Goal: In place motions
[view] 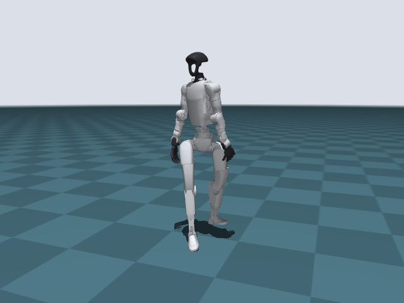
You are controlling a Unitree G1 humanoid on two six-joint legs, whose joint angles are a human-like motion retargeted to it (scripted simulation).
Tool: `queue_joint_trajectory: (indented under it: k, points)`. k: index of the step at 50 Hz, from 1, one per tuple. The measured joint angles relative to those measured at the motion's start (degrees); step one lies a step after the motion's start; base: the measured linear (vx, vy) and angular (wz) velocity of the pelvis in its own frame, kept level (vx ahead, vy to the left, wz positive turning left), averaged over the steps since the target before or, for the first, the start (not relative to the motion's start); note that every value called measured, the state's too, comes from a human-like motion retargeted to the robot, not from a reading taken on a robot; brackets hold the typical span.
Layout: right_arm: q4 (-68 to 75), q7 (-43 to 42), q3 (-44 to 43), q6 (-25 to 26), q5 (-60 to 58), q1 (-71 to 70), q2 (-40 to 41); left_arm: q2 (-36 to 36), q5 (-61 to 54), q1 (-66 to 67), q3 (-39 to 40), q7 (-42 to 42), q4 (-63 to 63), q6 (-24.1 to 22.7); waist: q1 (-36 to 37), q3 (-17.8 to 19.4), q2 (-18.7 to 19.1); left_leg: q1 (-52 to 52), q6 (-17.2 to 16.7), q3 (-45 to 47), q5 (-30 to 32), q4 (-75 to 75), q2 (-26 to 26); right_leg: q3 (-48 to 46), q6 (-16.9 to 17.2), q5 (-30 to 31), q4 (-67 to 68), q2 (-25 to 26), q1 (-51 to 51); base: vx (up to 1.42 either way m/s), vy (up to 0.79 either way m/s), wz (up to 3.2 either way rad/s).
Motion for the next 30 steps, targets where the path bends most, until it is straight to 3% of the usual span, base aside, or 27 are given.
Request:
queue_joint_trajectory:
  k: [4, 8, 11, 15, 22, 30]
  points:
    - [4.55, -4.08, -2.76, 1.19, 4.43, -0.14, -1.4, 0.48, -0.55, -3.02, -1.26, -0.01, -3.2, -1.16, -6.8, 3.75, 1.93, -0.32, -0.15, 1.66, -0.4, 0.56, -0.48, 0.69, 2.08, 0.09, 0.06, 0.16, -0.7, -0.07, 0.1, -0.61]
    - [10.94, -6.95, -5.78, 2.85, 8.41, 1.88, -2.81, 0.46, -1.28, -5.63, -4.51, 1.36, -6.06, -3.68, -7.5, 4.56, 2.95, -0.4, -0.34, 3.22, -0.74, 0.59, -1.28, 1.32, 3.13, 0.01, 0.0, 0.41, -1.34, 0.01, 0.06, -0.62]
    - [13.8, -7.8, -7.09, 4.85, 12.83, 4.71, -2.72, -0.68, -0.8, -6.73, -8.42, 1.83, -6.26, -6.22, -6.34, 4.65, 3.12, -0.23, -0.29, 3.6, -0.81, 0.44, -1.72, 1.87, 2.42, -0.06, -0.02, 0.76, -1.45, 0.04, 0.06, -0.41]
    - [13.8, -7.57, -9.15, 6.76, 17.28, 8.78, -0.3, -3.39, 4.63, -6.79, -10.82, 0.22, -5.44, -5.8, -4.54, 5.17, 3.09, 0.25, 0.15, 3.16, -0.49, 0.05, -1.75, 2.33, 0.09, 0.05, -0.02, 1.45, -0.93, 0.08, 0.07, -0.09]
    - [13.8, -2.08, -9.27, 5.53, 18.1, 10.97, 3.06, -6.33, 5.89, -5.01, -9.73, 5.29, -3.54, -5.16, 0.56, 4.66, 2.04, 0.63, 0.79, -0.8, 0.62, -0.86, -1.08, -1.23, -2.47, -1.86, 0.17, -0.07, 1.24, 0.12, 0.09, 0.8]
    - [11.84, -1.87, -4.16, 2.86, 8.66, 11.1, -1.04, -3.82, 4.96, -5.83, -10.75, 0.77, -5.65, -1.54, 14.3, 1.42, -2.57, 0.49, 3.04, -13.56, 2.01, -1.91, -2.07, -8.12, -5.09, -7.45, 0.84, -6.07, 6.97, 0.12, 0.27, 1.78]
